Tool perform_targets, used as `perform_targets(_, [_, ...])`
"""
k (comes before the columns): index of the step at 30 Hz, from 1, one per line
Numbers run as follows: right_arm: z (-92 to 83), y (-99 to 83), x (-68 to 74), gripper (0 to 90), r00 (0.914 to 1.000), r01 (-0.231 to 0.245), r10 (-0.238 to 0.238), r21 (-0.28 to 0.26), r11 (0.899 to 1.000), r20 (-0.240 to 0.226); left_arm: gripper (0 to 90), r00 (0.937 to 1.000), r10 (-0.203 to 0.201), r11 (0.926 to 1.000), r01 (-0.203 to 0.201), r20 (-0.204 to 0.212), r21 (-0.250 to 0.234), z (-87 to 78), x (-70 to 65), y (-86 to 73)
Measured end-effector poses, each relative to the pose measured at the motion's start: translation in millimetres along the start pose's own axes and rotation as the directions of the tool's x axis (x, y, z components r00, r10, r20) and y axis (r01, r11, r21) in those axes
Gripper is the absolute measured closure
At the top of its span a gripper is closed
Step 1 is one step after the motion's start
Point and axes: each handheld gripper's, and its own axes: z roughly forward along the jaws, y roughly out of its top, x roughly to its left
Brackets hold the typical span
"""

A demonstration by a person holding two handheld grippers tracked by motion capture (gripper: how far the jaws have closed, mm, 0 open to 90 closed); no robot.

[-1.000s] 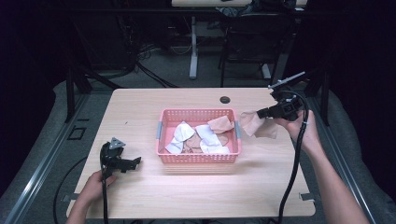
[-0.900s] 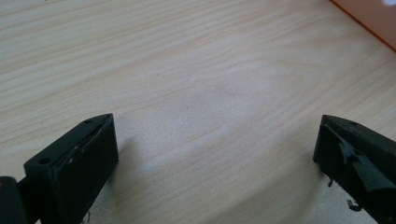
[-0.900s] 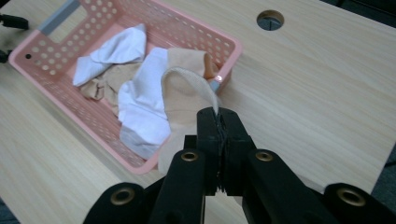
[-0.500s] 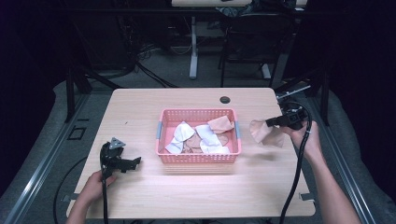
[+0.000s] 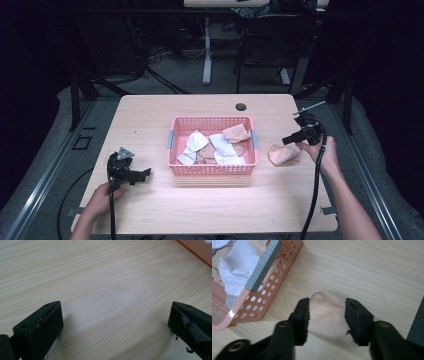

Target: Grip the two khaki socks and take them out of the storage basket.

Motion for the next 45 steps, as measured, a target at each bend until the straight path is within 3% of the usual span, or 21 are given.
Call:
perform_targets(5, [-12.0,3.3,8.6,31.3,0.9998,0.011,-0.012,-0.058,0.998,-0.015,0.0,1.0000,-0.001,1.0000,0.001,-0.001,-0.001,0.1,-0.1,-0.1])
perform_targets(8, [-22.3,11.9,24.5,20.1,0.9962,0.075,-0.080,-0.119,0.990,-0.034,0.0,1.0000,-0.001,1.0000,0.001,-0.001,-0.001,0.1,-0.1,-0.1])
perform_targets(11, [-24.4,21.6,38.2,15.5,0.9916,0.106,-0.116,-0.142,0.984,-0.058,0.0,1.0000,-0.001,1.0000,0.001,-0.001,-0.001,0.1,-0.1,0.0])
perform_targets(15, [-19.0,39.8,63.7,13.6,0.9825,0.162,-0.173,-0.132,0.978,-0.070,0.0,1.0000,0.000,1.0000,0.000,-0.001,-0.001,0.1,-0.1,0.0])
perform_targets(19, [-8.0,56.6,86.6,4.8,0.9676,0.227,-0.237,-0.113,0.967,-0.087,0.0,1.0000,0.000,1.0000,0.000,0.000,0.001,-0.1,0.0,0.0])
perform_targets(26, [14.0,78.6,110.1,12.8,0.9539,0.277,-0.284,-0.076,0.958,-0.098,0.0,1.0000,0.003,1.0000,-0.003,0.001,0.004,-0.3,0.2,0.1])
perform_targets(32, [36.6,90.6,116.8,13.9,0.9575,0.271,-0.271,-0.014,0.962,-0.097,0.0,1.0000,-0.001,1.0000,0.001,-0.001,-0.001,0.1,-0.1,-0.1])
perform_targets(37, [51.2,96.7,116.3,31.6,0.9591,0.274,-0.271,0.027,0.961,-0.084,0.0,1.0000,0.003,1.0000,-0.003,0.002,0.004,-0.4,0.3,0.1])
perform_targets(45, [68.1,100.3,114.3,44.8,0.9691,0.246,-0.244,0.071,0.967,-0.038,0.0,1.0000,0.004,1.0000,-0.004,0.002,0.005,-0.4,0.4,0.1])
